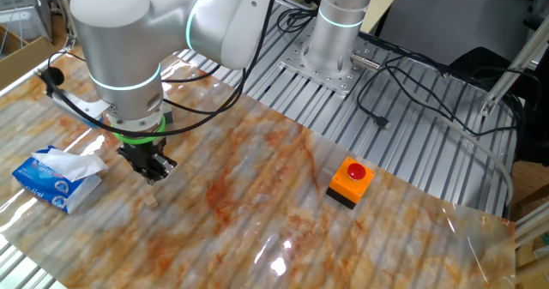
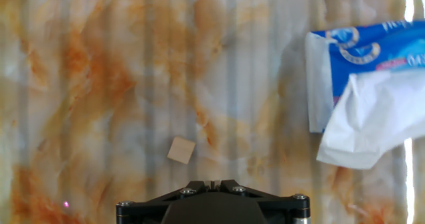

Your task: Use the gripper to push the small block from left to right

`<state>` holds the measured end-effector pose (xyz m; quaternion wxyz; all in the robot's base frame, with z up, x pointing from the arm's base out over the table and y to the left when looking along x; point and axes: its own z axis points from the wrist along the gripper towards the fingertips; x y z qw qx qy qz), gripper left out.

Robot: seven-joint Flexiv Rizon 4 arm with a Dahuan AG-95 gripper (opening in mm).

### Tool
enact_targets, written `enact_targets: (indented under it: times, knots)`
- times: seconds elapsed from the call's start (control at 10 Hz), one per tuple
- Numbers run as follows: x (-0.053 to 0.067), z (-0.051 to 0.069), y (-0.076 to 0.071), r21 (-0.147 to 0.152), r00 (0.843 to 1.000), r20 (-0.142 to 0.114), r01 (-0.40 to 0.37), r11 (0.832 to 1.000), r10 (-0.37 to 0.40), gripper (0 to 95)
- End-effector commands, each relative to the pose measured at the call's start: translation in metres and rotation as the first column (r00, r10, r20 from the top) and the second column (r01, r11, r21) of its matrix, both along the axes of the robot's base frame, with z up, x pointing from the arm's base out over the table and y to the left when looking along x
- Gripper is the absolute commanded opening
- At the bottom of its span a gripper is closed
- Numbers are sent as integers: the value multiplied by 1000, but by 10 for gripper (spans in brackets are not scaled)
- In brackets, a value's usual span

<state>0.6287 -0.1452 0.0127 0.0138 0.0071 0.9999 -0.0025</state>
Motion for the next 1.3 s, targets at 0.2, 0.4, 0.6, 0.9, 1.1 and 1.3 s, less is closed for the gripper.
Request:
enact_targets:
  times: [0.2,0.4,0.6,0.9,1.1,1.3]
  knots:
    - [0,0,0,0,997,26,72,997,-72,0]
    - [0,0,0,-4,996,21,84,996,-84,0]
    - [0,0,0,-7,994,27,104,995,-104,0]
    - [0,0,0,-18,994,33,107,994,-107,0]
    - [0,0,0,-30,995,36,99,995,-98,0]
    - [1,0,-2,-50,996,36,87,995,-86,0]
